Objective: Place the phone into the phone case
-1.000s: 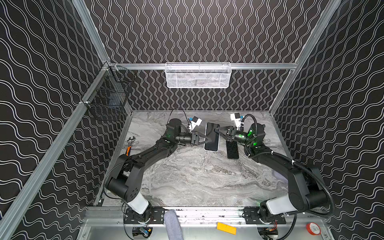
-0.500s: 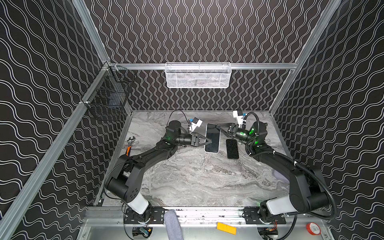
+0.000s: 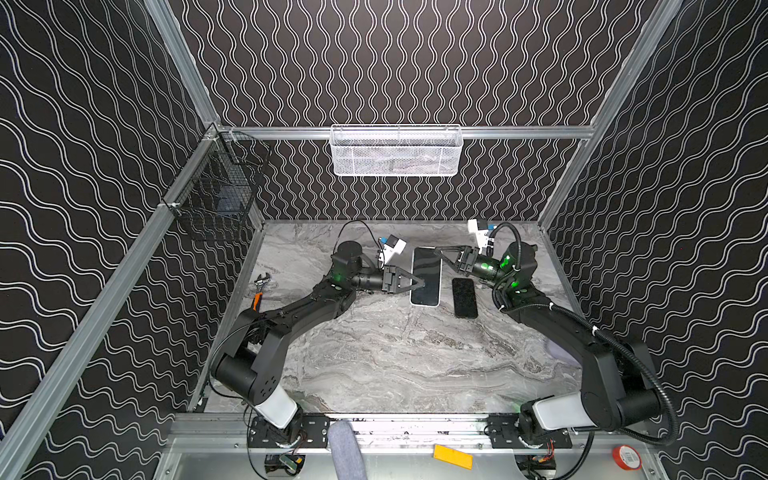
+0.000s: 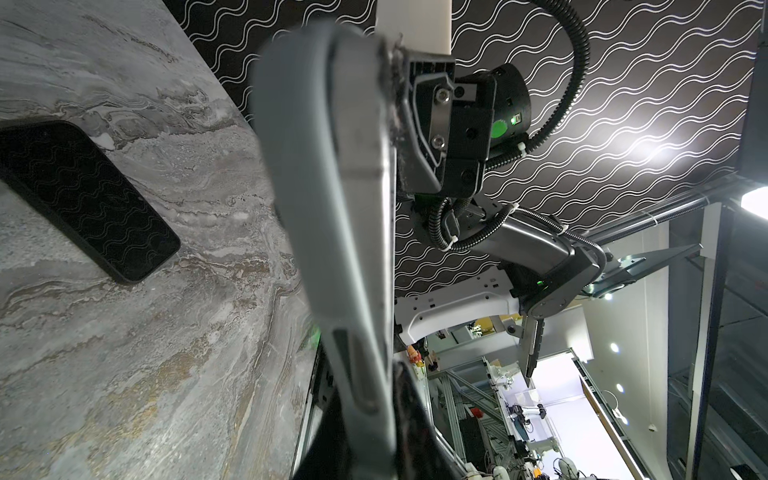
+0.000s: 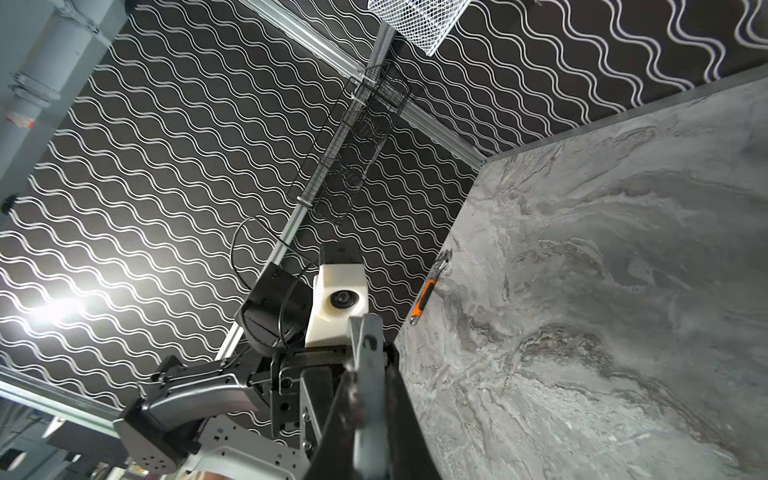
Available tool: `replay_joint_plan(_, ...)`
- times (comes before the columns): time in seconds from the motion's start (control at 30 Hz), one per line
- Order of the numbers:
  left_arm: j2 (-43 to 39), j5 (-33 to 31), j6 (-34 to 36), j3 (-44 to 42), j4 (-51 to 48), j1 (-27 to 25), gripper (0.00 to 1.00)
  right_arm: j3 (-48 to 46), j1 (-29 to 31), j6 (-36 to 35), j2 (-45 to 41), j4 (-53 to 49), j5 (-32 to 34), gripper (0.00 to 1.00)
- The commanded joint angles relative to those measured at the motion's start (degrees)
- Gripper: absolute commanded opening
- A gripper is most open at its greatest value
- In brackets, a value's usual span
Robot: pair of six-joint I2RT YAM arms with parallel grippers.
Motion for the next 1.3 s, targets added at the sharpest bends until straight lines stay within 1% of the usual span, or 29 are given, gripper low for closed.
replay_joint_plan(0.0, -0.4, -1.0, 0.0, 0.5, -0.5, -0.1, 0.03, 1.1, 0.1, -5.1, -0.6, -2.8, 1.1, 0.06)
replay_joint_plan(0.1, -0.7, -1.2, -0.4, 0.9, -0.2, -0.2, 0.03, 0.6, 0.2, -3.4, -0.7, 0.0, -1.3, 0.23)
replay_joint_plan(0.2, -0.9, -1.6, -1.6, 1.1, 1.2, -0.2, 0.03, 0.0, 1.1, -3.7, -1.1, 0.4, -2.4, 0.28)
replay_joint_plan(0.27, -0.8, -1.7, -2.7, 1.2, 2.7, -0.5, 0.03, -0.2, 1.6, -4.2, -1.3, -0.4, -2.7, 0.29)
replay_joint_plan(0.33, -0.5, -1.9, -3.2, 1.2, 3.6, -0.6, 0.03, -0.8, 1.8, -3.7, -1.5, 0.6, -2.4, 0.24)
replay_joint_plan(0.43, 0.0, -2.0, -3.9, 1.0, 4.7, -1.0, 0.03, -1.2, 1.8, -3.3, -1.9, 1.1, -1.9, 0.08)
replay_joint_plan(0.5, 0.6, -1.8, -5.4, 0.8, 6.7, -1.2, 0.03, -1.1, 1.8, -2.7, -1.9, 2.0, -2.0, 0.00)
replay_joint_plan(0.57, 0.9, -2.0, -6.4, 0.4, 8.1, -1.2, 0.06, -1.1, 1.8, -2.5, -2.2, 2.1, -1.7, 0.00)
replay_joint_plan(0.6, 0.8, -2.0, -6.4, 0.4, 8.3, -1.3, 0.09, -1.1, 1.7, -2.8, -2.5, 1.7, -1.5, 0.00)
replay_joint_plan(0.63, 0.5, -2.3, -6.1, 0.5, 7.9, -1.2, 0.22, -1.1, 1.7, -2.9, -2.7, 1.4, -1.4, 0.00)
replay_joint_plan(0.67, 0.0, -3.0, -4.8, 0.6, 6.2, -1.1, 0.40, -1.1, 1.7, -2.9, -3.0, 1.1, -1.4, 0.00)
replay_joint_plan(0.7, -0.7, -3.9, -2.6, 1.1, 3.4, -1.1, 0.53, -1.1, 1.7, -2.9, -3.3, 0.7, -1.4, 0.00)
replay_joint_plan(0.73, -1.5, -4.7, -0.3, 1.7, 0.7, -1.1, 0.64, -1.1, 1.7, -3.1, -3.6, 0.3, -1.3, 0.00)
replay_joint_plan(0.77, -2.4, -5.8, 2.7, 2.4, -2.5, -1.1, 0.72, -1.1, 1.7, -3.3, -3.9, -0.1, -1.5, 0.00)
replay_joint_plan(0.8, -3.0, -6.9, 4.7, 3.1, -5.1, -1.0, 0.77, -1.0, 1.6, -3.5, -4.1, -0.7, -1.7, 0.00)
replay_joint_plan(0.83, -3.5, -7.6, 6.6, 4.1, -7.3, -1.1, 0.80, -0.9, 1.6, -3.8, -4.4, -1.3, -1.7, 0.00)
replay_joint_plan(0.87, -3.6, -8.0, 7.2, 5.0, -8.0, -1.1, 0.80, -0.9, 1.6, -3.8, -4.5, -1.5, -2.0, 0.00)
replay_joint_plan(0.93, -3.2, -8.2, 6.0, 5.9, -6.5, -1.0, 0.79, -1.2, 1.7, -2.6, -4.2, 0.0, -2.8, 0.00)
replay_joint_plan(1.03, -2.4, -9.3, 4.0, 6.8, -3.3, -0.8, 0.72, -2.2, 1.6, -1.2, -4.0, 1.9, -3.0, 0.00)
replay_joint_plan(1.13, -1.3, -10.1, 3.5, 7.8, -2.6, -0.8, 0.55, -2.8, 1.7, -0.8, -4.2, 2.5, -3.1, 0.00)
replay_joint_plan(1.27, -0.5, -10.9, 3.9, 8.7, -2.6, -0.6, 0.36, -3.5, 1.6, -1.4, -4.5, 1.6, -3.1, 0.00)
